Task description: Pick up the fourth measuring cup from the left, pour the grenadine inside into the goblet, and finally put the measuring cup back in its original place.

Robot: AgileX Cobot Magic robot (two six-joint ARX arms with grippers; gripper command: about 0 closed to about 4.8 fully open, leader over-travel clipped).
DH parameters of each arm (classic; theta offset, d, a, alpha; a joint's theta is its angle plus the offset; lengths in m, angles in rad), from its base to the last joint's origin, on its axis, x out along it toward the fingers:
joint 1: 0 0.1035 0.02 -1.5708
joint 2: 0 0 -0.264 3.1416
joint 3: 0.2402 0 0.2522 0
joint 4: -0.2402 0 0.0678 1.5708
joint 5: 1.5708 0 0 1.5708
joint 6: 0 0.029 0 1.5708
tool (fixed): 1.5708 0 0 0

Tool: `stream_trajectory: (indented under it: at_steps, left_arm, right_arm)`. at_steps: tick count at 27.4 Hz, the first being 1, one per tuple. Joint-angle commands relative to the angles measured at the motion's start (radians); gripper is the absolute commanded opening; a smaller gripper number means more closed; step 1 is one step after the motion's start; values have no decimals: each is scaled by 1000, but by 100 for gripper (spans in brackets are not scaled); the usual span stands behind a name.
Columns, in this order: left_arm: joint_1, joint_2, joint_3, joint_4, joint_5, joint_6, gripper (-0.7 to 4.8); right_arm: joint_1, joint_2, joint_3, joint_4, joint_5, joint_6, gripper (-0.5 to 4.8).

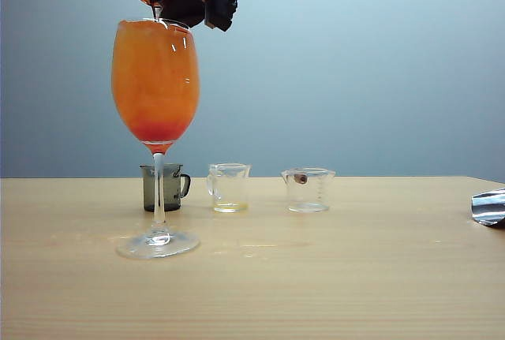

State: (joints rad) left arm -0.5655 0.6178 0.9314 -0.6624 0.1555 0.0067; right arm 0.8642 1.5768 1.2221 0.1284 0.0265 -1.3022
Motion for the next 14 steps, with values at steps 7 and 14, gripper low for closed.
stream_trajectory:
  at_steps: [7, 14]
  left_arm:
    - [1, -2, 3, 12, 2, 1, -5]
    - [1, -2, 3, 11, 2, 2, -5]
  right_arm:
    - [5, -6, 2, -14, 2, -37, 41]
    - [5, -6, 2, -12, 2, -67, 41]
